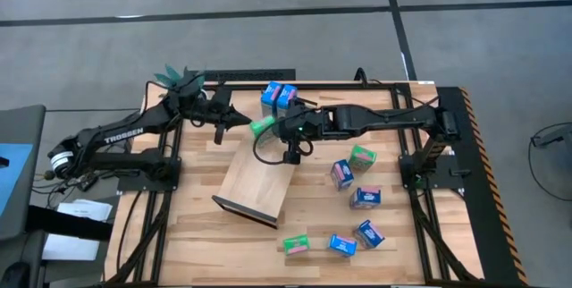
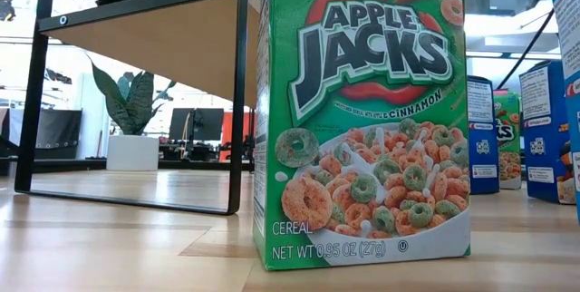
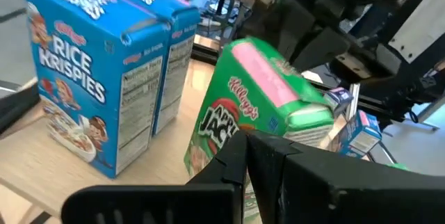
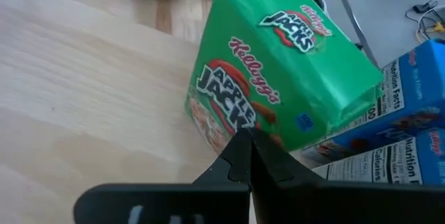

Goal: Stack cereal on shelf
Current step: Put the middle green cereal box on the shelf

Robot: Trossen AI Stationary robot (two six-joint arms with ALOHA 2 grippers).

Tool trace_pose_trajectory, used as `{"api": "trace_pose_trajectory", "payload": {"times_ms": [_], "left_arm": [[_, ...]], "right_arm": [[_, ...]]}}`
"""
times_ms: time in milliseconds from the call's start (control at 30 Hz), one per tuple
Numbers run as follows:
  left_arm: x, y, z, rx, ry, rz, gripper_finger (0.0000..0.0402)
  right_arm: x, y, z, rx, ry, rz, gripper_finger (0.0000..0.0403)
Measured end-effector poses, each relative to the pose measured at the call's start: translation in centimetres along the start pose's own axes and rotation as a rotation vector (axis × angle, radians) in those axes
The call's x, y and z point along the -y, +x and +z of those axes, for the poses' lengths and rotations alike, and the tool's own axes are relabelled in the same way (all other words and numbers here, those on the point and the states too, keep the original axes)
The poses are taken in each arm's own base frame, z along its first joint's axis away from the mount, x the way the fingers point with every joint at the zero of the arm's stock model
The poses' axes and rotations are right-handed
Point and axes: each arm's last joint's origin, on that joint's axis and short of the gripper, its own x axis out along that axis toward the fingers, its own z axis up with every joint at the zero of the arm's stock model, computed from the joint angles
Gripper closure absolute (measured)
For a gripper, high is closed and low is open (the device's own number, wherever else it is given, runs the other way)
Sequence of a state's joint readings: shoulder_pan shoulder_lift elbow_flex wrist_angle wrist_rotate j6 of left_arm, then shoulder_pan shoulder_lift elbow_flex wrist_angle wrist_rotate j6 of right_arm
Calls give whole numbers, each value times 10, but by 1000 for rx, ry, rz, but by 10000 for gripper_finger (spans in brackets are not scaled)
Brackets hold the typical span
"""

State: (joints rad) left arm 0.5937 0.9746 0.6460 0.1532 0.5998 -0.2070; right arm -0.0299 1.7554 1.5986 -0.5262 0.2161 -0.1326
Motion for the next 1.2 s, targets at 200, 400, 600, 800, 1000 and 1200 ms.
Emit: {"api": "trace_pose_trajectory", "payload": {"times_ms": [200,400,600,800,1000,1200], "left_arm": [[8,-10,4,17,4,5,401],[5,-12,-2,-19,39,136,401],[-1,-3,-6,-48,50,114,401],[0,3,-8,-55,42,90,401],[3,4,-9,-63,40,81,401],[3,4,-10,-68,26,85,401]], "right_arm": [[0,0,0,4,-9,-1,390],[5,1,-2,-19,0,-26,390],[4,1,-6,-55,8,-24,390],[1,16,-12,-92,0,-21,390],[-3,33,-15,-97,-18,-18,390],[-3,39,-12,-58,-12,-24,390]]}}
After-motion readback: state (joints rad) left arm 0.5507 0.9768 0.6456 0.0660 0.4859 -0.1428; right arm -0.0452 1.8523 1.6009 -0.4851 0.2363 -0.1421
